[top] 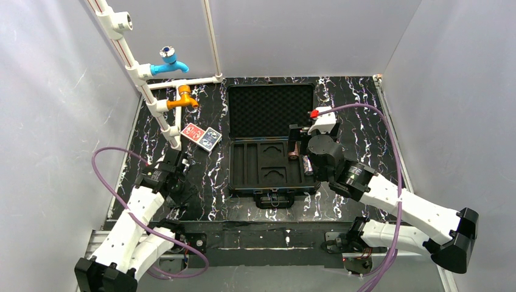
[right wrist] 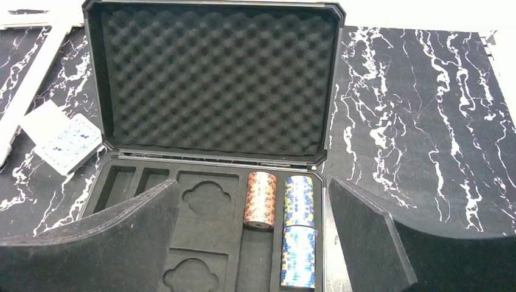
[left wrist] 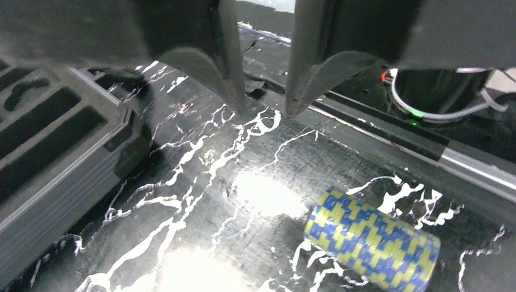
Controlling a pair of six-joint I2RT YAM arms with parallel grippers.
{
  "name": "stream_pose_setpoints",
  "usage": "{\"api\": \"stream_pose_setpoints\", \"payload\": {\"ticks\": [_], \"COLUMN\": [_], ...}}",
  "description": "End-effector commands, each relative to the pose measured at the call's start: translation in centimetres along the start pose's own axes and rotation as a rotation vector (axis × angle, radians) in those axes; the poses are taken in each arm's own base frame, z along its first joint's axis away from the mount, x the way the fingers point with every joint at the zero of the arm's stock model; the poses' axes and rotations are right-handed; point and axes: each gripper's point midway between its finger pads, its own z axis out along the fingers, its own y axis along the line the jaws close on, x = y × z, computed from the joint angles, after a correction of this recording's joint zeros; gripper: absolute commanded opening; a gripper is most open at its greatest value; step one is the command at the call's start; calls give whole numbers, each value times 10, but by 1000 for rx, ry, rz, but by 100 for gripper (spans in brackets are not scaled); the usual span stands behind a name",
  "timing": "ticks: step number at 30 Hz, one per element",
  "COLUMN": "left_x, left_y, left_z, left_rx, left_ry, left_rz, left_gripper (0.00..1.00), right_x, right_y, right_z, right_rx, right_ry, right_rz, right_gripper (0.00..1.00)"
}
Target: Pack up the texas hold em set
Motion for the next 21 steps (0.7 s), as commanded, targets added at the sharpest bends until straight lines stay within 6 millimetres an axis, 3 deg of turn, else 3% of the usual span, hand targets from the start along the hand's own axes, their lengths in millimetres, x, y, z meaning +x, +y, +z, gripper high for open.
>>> {"api": "stream_pose_setpoints", "payload": {"ticks": [1,4,7,13,21], "left_x": [-1,-2,-8,-17,-17], "left_y": [22,24,27,47,56], "left_z": [-1,4,5,6,24], "left_rx": [-109,-143,-177,-294,-355], "left_ry": [-38,-50,-85,-169,-172], "left_rz": [-99,-182,-247,-460,-588], "left_gripper": [52,86,97,98,93], "right_x": [-15,-13,-11,-6,1], "right_y": [9,10,9,9,9], "right_z": [-2,-2,-4,-4,-4], "right_rx": [-46,-50,-52,-54,-52], "right_ry": [-37,-24,-18,1,22], "right_rz": [33,30,29,30,20], "right_gripper": [100,100,100,100,100]}}
